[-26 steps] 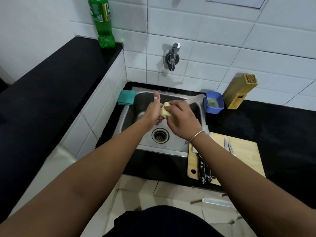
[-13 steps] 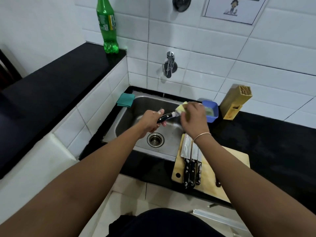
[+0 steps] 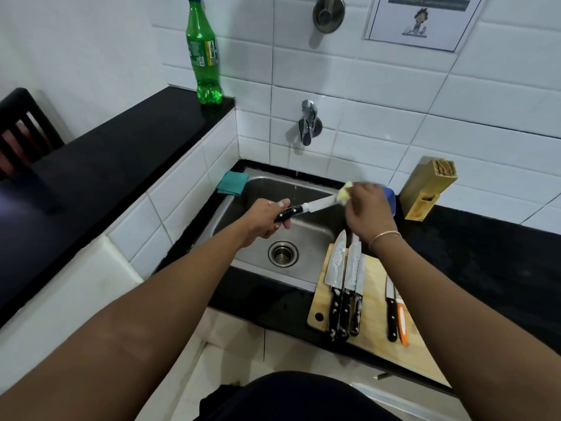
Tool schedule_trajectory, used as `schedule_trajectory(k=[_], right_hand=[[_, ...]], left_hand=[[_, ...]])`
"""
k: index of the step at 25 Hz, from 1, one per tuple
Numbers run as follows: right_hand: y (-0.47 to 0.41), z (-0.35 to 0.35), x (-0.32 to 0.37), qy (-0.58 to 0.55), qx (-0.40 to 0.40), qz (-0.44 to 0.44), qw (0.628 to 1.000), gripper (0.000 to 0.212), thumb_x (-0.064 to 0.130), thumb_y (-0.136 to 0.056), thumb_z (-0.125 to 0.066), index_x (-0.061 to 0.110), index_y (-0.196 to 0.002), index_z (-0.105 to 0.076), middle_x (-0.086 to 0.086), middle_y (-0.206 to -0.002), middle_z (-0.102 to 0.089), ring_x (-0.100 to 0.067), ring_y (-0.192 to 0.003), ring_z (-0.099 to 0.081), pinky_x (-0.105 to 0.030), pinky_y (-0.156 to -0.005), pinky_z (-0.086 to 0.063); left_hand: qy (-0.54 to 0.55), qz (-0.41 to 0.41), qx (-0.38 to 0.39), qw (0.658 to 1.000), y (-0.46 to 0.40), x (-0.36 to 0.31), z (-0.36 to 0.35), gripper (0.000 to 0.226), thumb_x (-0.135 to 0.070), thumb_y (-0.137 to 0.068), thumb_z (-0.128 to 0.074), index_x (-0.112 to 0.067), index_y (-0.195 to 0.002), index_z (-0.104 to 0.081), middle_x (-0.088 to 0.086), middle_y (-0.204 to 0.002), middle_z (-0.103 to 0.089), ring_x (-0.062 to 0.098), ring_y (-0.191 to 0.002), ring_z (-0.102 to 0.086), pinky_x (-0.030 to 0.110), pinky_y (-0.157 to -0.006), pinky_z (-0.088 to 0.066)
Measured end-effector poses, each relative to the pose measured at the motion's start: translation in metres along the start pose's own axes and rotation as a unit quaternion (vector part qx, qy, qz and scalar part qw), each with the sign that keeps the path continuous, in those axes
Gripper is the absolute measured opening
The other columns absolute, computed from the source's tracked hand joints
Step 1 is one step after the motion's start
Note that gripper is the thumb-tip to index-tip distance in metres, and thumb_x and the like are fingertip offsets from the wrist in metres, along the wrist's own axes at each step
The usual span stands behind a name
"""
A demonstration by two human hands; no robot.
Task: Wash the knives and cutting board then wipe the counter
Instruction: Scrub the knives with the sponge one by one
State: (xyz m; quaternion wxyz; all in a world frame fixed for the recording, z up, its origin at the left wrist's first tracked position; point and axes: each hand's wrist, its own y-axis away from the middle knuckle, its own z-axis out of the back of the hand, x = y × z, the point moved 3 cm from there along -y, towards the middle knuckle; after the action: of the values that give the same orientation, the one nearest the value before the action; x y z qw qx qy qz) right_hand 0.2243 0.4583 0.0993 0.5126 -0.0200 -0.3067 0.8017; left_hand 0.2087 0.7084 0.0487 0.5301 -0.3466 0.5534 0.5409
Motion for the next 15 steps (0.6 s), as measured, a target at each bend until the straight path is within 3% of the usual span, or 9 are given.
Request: schedule_trajectory(k=[1, 2, 6, 7, 11, 15], right_hand=[[-0.004, 0.000, -0.001, 0.004, -0.001, -0.057, 0.998, 0.024, 0.006, -0.085, -0.060, 0.000, -0.107, -0.066, -0.020, -0.109, -0.064, -0.039, -0.102, -0.054, -0.042, -0.091, -0.044], [-0.008, -0.003, 0.010, 0.008, 0.000, -0.044, 0.999, 0.022, 0.009, -0.085, -0.059, 0.001, -0.106, -0.065, -0.018, -0.108, -0.063, -0.036, -0.102, -0.053, -0.041, -0.091, -0.044], [0.002, -0.019, 0.044, -0.016, 0.011, 0.131, 0.991, 0.022, 0.011, -0.085, -0.060, 0.002, -0.105, -0.065, -0.016, -0.106, -0.062, -0.030, -0.100, -0.053, -0.037, -0.088, -0.044], [0.004, -0.016, 0.033, -0.014, 0.003, 0.114, 0.993, 0.022, 0.009, -0.085, -0.062, 0.001, -0.105, -0.066, -0.018, -0.107, -0.063, -0.032, -0.100, -0.054, -0.039, -0.088, -0.045], [0.002, -0.003, -0.017, 0.014, -0.003, -0.094, 0.995, 0.023, 0.010, -0.090, -0.061, -0.002, -0.108, -0.067, -0.023, -0.109, -0.062, -0.042, -0.107, -0.052, -0.045, -0.094, -0.044], [-0.011, 0.003, -0.008, -0.032, -0.070, -0.112, 0.991, 0.027, 0.015, -0.090, -0.059, 0.002, -0.113, -0.065, -0.017, -0.114, -0.061, -0.034, -0.109, -0.051, -0.036, -0.095, -0.040]], left_hand=[[-0.003, 0.001, 0.000, 1.000, -0.003, 0.000, 0.001, 0.060, -0.051, -0.099, -0.046, -0.011, -0.064, -0.075, -0.004, -0.044, -0.041, 0.009, -0.038, -0.032, 0.020, -0.039, -0.027], [-0.006, 0.000, -0.001, 1.000, -0.007, 0.000, 0.001, 0.060, -0.051, -0.099, -0.046, -0.012, -0.064, -0.075, -0.005, -0.044, -0.042, 0.008, -0.038, -0.033, 0.020, -0.038, -0.028], [-0.030, -0.014, 0.008, 0.999, -0.015, -0.004, 0.004, 0.061, -0.055, -0.098, -0.047, -0.013, -0.065, -0.075, -0.006, -0.044, -0.042, 0.008, -0.038, -0.034, 0.021, -0.038, -0.027], [-0.034, -0.018, 0.018, 0.999, -0.015, -0.004, 0.006, 0.061, -0.057, -0.097, -0.048, -0.013, -0.065, -0.075, -0.006, -0.045, -0.041, 0.008, -0.039, -0.034, 0.020, -0.039, -0.027], [-0.062, -0.013, 0.045, 0.997, -0.016, -0.002, 0.005, 0.060, -0.060, -0.096, -0.048, -0.015, -0.065, -0.073, -0.007, -0.046, -0.043, 0.007, -0.039, -0.034, 0.020, -0.038, -0.028], [-0.127, 0.013, 0.040, 0.991, -0.023, -0.003, -0.001, 0.049, -0.058, -0.099, -0.045, -0.017, -0.076, -0.060, -0.005, -0.052, -0.053, 0.007, -0.039, -0.041, 0.022, -0.038, -0.032]])
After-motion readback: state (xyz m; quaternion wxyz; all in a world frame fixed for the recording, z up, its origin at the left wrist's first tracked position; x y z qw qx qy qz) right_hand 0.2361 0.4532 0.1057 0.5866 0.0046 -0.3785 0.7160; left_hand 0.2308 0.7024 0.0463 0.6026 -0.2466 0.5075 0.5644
